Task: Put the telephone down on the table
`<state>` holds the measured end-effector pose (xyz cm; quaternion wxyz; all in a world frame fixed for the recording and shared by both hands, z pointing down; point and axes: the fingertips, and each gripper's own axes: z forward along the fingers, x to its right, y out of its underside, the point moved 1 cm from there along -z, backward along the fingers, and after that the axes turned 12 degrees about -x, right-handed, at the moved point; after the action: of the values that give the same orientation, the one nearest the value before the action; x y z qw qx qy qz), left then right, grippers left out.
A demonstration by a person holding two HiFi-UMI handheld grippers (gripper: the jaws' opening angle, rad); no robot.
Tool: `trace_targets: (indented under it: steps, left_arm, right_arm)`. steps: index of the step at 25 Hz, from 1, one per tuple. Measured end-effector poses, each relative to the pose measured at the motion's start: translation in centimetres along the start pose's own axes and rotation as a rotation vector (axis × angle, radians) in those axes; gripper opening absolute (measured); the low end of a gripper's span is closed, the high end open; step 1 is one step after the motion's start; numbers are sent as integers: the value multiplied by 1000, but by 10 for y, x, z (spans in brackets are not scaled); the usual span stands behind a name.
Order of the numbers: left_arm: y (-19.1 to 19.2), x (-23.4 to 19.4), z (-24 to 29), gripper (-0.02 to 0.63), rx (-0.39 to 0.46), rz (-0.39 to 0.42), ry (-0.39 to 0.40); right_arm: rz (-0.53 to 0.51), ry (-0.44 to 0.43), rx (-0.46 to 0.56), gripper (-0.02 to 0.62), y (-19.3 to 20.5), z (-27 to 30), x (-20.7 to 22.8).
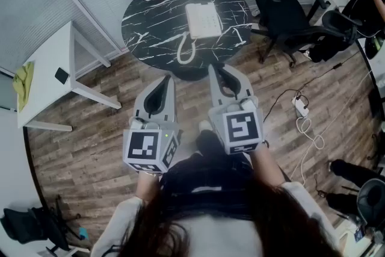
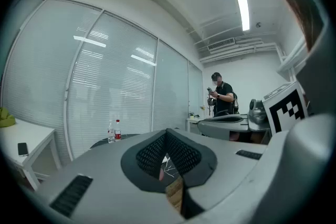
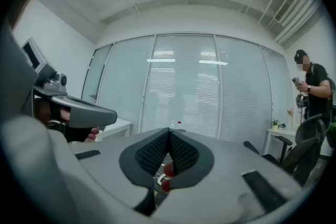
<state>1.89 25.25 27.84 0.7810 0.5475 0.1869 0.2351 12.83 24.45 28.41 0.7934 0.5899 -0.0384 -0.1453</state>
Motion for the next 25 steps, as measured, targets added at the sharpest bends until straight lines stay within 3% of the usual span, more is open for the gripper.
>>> trace_targets:
  steps: [25]
  left_arm:
    - [-37,-31,126,0,-24,0,7]
  right_arm:
    - [22,6,-54,-3,-6,113,70]
